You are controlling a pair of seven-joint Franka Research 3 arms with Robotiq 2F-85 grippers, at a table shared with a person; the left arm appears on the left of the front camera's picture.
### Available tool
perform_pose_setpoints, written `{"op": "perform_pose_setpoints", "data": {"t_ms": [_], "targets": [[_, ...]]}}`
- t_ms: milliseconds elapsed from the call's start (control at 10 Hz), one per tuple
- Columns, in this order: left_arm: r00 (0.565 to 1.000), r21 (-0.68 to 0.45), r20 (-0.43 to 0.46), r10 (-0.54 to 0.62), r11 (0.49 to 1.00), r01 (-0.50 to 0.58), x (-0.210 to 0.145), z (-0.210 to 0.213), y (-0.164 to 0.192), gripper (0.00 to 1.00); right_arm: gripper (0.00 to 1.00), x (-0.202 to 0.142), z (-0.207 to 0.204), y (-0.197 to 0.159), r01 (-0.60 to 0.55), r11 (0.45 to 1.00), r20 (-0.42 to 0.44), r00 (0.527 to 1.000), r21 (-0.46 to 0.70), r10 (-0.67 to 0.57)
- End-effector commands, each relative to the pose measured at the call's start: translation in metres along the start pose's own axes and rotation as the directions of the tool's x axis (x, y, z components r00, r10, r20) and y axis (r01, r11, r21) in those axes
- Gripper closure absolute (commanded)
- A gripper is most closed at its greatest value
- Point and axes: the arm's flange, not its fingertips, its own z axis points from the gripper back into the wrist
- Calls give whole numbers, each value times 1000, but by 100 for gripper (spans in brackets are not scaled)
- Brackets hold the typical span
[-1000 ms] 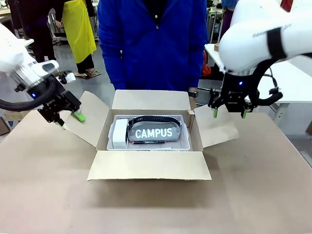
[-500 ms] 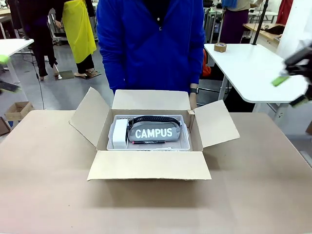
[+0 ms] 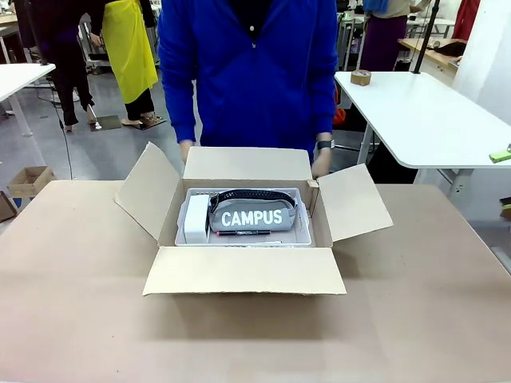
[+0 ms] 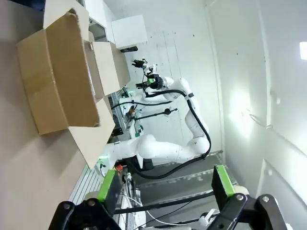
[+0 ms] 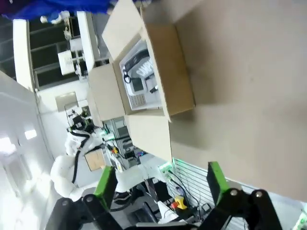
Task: Pack the gift set into the box.
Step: Lift both hands away from the flaps of the Package Box, then press and hold the closed box until the human finishes sealing it.
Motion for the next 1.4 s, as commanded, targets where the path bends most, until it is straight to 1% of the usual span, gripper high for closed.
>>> {"op": "perform_pose_setpoints", "data": {"t_ms": [0,1300], "targets": [[998,25,-17,-53,998,53,-7,-12,-30,0,0,-7,3,19,-65,997,-54,997,-34,63],[998,25,-17,-53,998,53,-7,-12,-30,0,0,-7,3,19,-65,997,-54,997,-34,63]]}}
